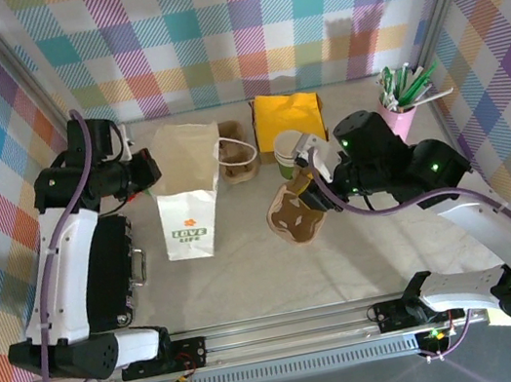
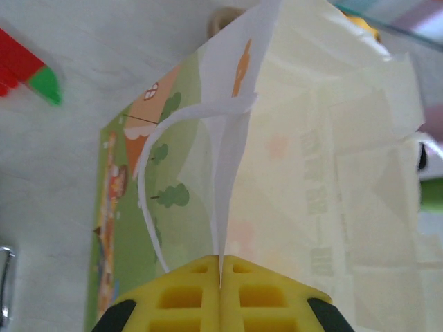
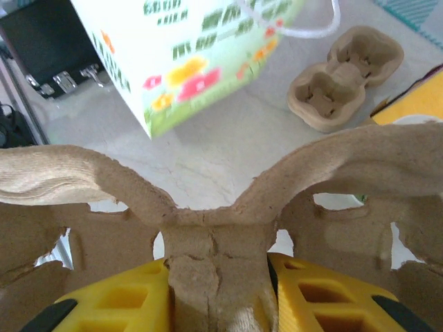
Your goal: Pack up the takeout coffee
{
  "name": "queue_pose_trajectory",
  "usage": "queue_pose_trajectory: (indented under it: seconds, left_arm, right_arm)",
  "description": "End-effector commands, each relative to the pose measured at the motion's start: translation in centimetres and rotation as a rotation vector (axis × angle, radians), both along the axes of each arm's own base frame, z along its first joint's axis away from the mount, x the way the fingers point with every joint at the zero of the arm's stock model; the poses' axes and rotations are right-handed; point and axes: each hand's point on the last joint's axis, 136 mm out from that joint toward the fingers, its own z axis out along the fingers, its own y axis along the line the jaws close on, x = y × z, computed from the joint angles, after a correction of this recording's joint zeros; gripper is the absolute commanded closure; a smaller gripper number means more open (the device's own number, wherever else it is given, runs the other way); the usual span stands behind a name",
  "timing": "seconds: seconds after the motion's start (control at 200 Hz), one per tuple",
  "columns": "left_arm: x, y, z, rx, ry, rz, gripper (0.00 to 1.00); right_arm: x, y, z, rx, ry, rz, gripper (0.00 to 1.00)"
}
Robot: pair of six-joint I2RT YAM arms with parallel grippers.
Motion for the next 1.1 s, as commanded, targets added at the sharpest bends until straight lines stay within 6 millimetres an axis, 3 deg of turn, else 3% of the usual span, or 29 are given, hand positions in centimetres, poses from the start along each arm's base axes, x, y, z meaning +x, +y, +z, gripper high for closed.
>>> queue_pose_trajectory:
  seconds: [0.0, 0.23, 0.48, 0.81, 0.925, 1.095]
  left_arm:
    - [-2.0, -3.2, 0.1, -0.091, 0.009, -0.132, 1.0]
    - [-3.3, -8.9, -0.5, -0.176, -0.023, -0.357, 1.0]
    - [-3.8, -13.9, -1.8, -0.183, -0.041, -0.566, 1.0]
    - [-3.1, -16.1, -3.8, -0.214, -0.042, -0.686, 1.0]
    - [-3.0, -16.4, -4.2, -0.212, -0.045, -0.717, 1.0]
    - [-3.0, -16.8, -4.5, -0.212, -0.057, -0.76, 1.0]
  right_arm:
    - [-1.1, 0.1, 2.4, 0.049, -0.006, 0.044, 0.66]
    - [-1.6, 0.5, 6.0, 0.101, -0.029, 0.091, 0.66]
    - [-1.7, 1.4, 7.9, 0.146, 0.053, 0.137, 0.66]
    - [-3.1, 3.4, 8.2, 0.274, 0.297, 0.298, 0.66]
    - [-3.1, 4.1, 7.4, 0.296, 0.376, 0.334, 0.66]
    - [-1.7, 5.0, 5.3, 0.288, 0.459, 0.32, 0.66]
